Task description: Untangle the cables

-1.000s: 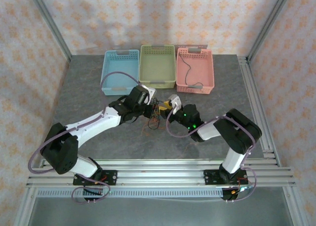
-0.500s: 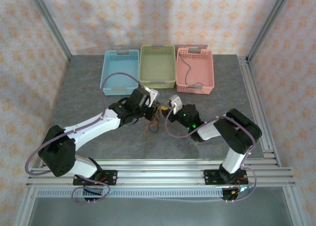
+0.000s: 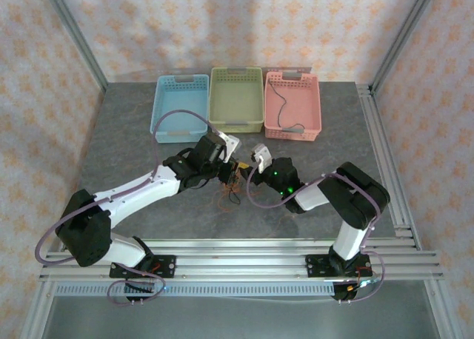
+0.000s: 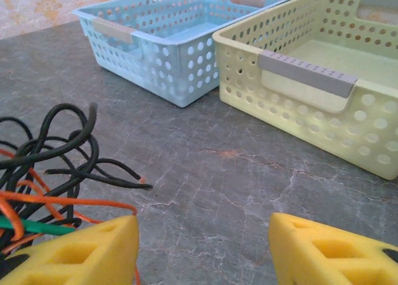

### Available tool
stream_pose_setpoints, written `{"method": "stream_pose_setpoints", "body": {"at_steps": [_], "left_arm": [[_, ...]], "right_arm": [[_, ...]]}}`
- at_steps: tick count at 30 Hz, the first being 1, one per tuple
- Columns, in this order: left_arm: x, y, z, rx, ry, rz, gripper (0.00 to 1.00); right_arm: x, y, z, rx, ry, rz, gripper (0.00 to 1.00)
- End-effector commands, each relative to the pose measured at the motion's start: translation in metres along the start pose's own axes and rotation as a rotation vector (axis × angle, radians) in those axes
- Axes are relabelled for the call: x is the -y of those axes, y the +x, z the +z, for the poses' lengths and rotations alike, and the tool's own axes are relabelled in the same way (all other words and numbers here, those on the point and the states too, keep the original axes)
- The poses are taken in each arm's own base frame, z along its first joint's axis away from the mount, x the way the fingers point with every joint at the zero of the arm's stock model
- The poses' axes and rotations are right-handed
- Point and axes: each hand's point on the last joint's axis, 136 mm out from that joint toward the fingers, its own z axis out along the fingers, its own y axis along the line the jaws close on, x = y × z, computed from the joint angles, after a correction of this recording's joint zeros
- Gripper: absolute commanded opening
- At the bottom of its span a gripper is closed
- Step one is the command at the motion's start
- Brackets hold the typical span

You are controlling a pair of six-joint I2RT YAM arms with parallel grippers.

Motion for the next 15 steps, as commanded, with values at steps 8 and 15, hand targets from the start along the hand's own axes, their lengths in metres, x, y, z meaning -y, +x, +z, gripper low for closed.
{"method": "stream_pose_setpoints", "body": {"at_steps": [8, 15], "left_arm": [[-0.009, -0.015, -0.013, 0.087, -0.073, 0.014, 0.0], [-0.028, -0.015, -0.016, 0.092, -0.182, -0.002, 0.0]], "right_arm": [[-0.019, -0.004, 0.007, -0.003, -0.103, -0.011, 0.56], [-0.014, -0.013, -0.001, 0.032, -0.068, -0.023, 0.55]]}}
